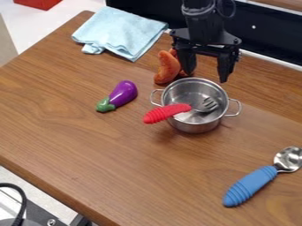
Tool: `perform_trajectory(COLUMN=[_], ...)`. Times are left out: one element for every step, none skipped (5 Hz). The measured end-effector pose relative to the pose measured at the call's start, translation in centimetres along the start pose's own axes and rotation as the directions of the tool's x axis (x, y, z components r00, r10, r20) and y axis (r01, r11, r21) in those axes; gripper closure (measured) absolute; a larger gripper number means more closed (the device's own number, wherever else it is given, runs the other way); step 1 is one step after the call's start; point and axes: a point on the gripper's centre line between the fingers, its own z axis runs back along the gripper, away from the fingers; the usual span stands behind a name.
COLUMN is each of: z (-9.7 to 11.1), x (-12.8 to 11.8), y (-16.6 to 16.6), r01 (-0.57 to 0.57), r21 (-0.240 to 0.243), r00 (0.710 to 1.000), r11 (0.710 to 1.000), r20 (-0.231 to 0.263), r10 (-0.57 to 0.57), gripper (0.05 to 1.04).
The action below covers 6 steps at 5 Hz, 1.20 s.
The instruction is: Move the silver pot to the lower middle corner of the table
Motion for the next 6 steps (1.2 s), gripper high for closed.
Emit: perform_trajectory(z=[-1.1, -0.9, -0.9, -0.9, -1.1, -1.5], x=[-0.7, -1.8, -2.1, -1.9, -1.4, -0.9], y=[0.2, 1.4, 2.5, 3.1, 3.5, 3.5], r01=[-0.001, 0.069, 0.092, 0.126, 0.164, 0.154], r21=[0.000, -0.019, -0.043, -0.033, -0.007, -0.008], r00=[0.999, 0.990, 0.983, 0.981, 0.980, 0.985], r11=[1.000, 0.997, 0.995, 0.991, 0.986, 0.988], r20=[-0.042, -0.124, -0.153, -0.143, -0.113, -0.083], r10=[0.001, -0.071, -0.098, -0.130, -0.164, -0.154], gripper=[0.086, 0.086, 0.086, 0.086, 0.086, 0.086])
